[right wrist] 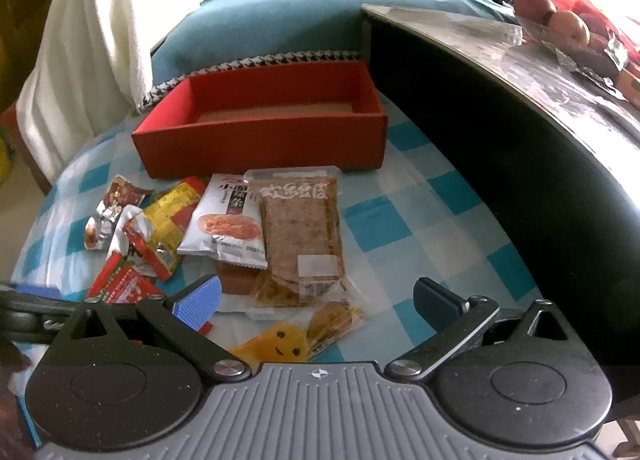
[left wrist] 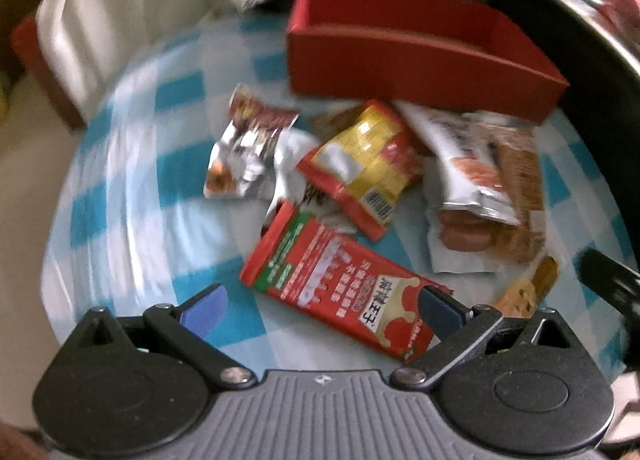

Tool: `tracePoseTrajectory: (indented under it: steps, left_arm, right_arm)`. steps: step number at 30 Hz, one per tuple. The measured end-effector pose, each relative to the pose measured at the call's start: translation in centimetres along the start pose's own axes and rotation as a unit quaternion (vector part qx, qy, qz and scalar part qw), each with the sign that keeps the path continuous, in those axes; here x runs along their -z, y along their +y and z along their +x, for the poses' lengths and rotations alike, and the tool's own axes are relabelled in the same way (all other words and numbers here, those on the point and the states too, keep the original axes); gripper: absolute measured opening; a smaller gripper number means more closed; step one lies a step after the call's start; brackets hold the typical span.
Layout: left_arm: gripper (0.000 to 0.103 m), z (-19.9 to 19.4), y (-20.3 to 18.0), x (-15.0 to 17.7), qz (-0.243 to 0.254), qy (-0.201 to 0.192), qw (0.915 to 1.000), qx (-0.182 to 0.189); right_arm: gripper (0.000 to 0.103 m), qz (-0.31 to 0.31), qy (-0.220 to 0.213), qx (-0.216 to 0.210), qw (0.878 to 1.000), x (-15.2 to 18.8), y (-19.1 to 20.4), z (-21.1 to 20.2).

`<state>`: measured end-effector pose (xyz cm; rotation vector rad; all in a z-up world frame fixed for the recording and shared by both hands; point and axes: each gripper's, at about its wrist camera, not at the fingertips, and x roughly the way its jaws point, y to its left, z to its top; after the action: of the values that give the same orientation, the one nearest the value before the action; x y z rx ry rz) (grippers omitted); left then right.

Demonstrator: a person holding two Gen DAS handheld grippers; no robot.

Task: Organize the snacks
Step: 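Lower the left tool onto the red-and-white bar packet and close it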

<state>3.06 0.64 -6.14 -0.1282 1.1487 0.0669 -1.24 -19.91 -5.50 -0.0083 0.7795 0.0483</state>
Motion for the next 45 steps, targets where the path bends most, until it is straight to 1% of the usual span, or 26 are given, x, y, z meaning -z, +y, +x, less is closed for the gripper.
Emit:
tracePoseTrajectory:
  steps: [3, 5, 7, 9, 11, 14, 18, 20, 22, 24, 26, 28, 30, 31, 33, 35, 36, 40, 42, 44, 45]
  left_arm:
    - [0.097, 1.2, 0.2, -0.5, -0.056, 0.022, 0.9981, -0.017]
    - [0.097, 1.8, 0.0, -0.7, -0.091, 0.029, 0.9953, -0.015]
    - [0.097, 2.5, -0.6, -0.9, -0.117, 0.047, 0.9918, -0.020]
    - [0.097, 3.4, -1.2, -0.9, -0.146, 0.059, 0.9869, -0.037]
    - [0.097, 4.2, -1.7, -0.9, -0.162, 0.060, 0.9833, -0.058]
    - [0.098, 4.7, -2.5, -0.8, -0.174, 0.058, 0.9801, -0.077]
    - [0.099, 4.7, -2.6, -1.3, -0.185, 0.058, 0.9772, -0.087]
    - [0.099, 4.8, -2.7, -1.7, -0.176, 0.059, 0.9790, -0.086]
    - [0.100, 4.6, -2.8, -1.1, -0.158, 0.047, 0.9826, -0.085]
    - [0.100, 4.3, -3.0, -0.1, -0.121, 0.046, 0.9880, -0.084]
    - [0.098, 3.9, -2.3, 0.9, -0.103, 0.060, 0.9894, -0.082]
    - [0.091, 3.6, -0.9, 1.4, -0.098, 0.070, 0.9900, -0.072]
    - [0.087, 3.3, 0.4, 1.6, -0.095, 0.072, 0.9893, -0.084]
    - [0.083, 3.1, 1.1, 1.6, -0.098, 0.074, 0.9889, -0.084]
    - [0.079, 3.0, 1.9, 1.7, -0.103, 0.083, 0.9885, -0.075]
    - [0.079, 3.2, 2.1, 1.8, -0.102, 0.081, 0.9891, -0.069]
    - [0.081, 3.3, 2.0, 1.8, -0.093, 0.076, 0.9900, -0.073]
    - [0.082, 2.6, 0.4, 2.7, -0.056, 0.056, 0.9930, -0.088]
    - [0.080, 2.4, 0.3, 3.0, -0.056, 0.054, 0.9937, -0.081]
    - [0.072, 2.0, 1.0, 3.0, -0.065, 0.058, 0.9940, -0.066]
    - [0.059, 1.8, 1.0, 2.9, -0.057, 0.058, 0.9949, -0.059]
  right_arm:
    - [0.103, 0.008, -0.004, -0.009, 1.000, -0.3, -0.5, -0.4]
    - [0.103, 0.014, -0.009, -0.019, 1.000, -0.4, -0.8, -0.8]
    - [0.103, 0.022, -0.016, -0.029, 0.999, -0.6, -1.4, -1.3]
    - [0.103, 0.030, -0.023, -0.038, 0.999, -0.8, -2.0, -1.9]
    - [0.103, 0.038, -0.030, -0.046, 0.998, -0.8, -2.6, -2.5]
    - [0.103, 0.047, -0.037, -0.051, 0.997, -0.7, -3.5, -3.0]
    - [0.103, 0.067, -0.036, -0.060, 0.995, -0.8, -4.7, -3.4]
    - [0.103, 0.074, -0.035, -0.071, 0.994, -0.8, -5.0, -3.5]
    - [0.103, 0.073, -0.037, -0.068, 0.994, -0.8, -4.9, -3.6]
    - [0.103, 0.074, -0.037, -0.068, 0.994, -0.9, -4.9, -3.6]
    - [0.103, 0.078, -0.036, -0.070, 0.994, -1.0, -5.0, -3.7]
    - [0.103, 0.080, -0.037, -0.072, 0.993, -1.0, -5.1, -3.8]
    - [0.103, 0.081, -0.036, -0.074, 0.993, -1.0, -5.1, -3.8]
    - [0.103, 0.081, -0.034, -0.076, 0.993, -1.0, -4.9, -3.8]
    - [0.103, 0.075, -0.031, -0.076, 0.994, -1.0, -4.6, -3.7]
    - [0.103, 0.067, -0.029, -0.074, 0.995, -1.1, -4.1, -3.4]
    - [0.103, 0.064, -0.027, -0.070, 0.995, -1.1, -3.9, -3.3]
    - [0.103, 0.058, -0.014, -0.054, 0.997, -1.1, -3.7, -2.2]
    - [0.103, 0.055, -0.006, -0.043, 0.998, -1.3, -3.6, -1.4]
    - [0.103, 0.056, 0.005, -0.043, 0.997, -1.7, -3.5, -0.7]
    - [0.102, 0.056, 0.009, -0.044, 0.997, -2.1, -3.3, -0.2]
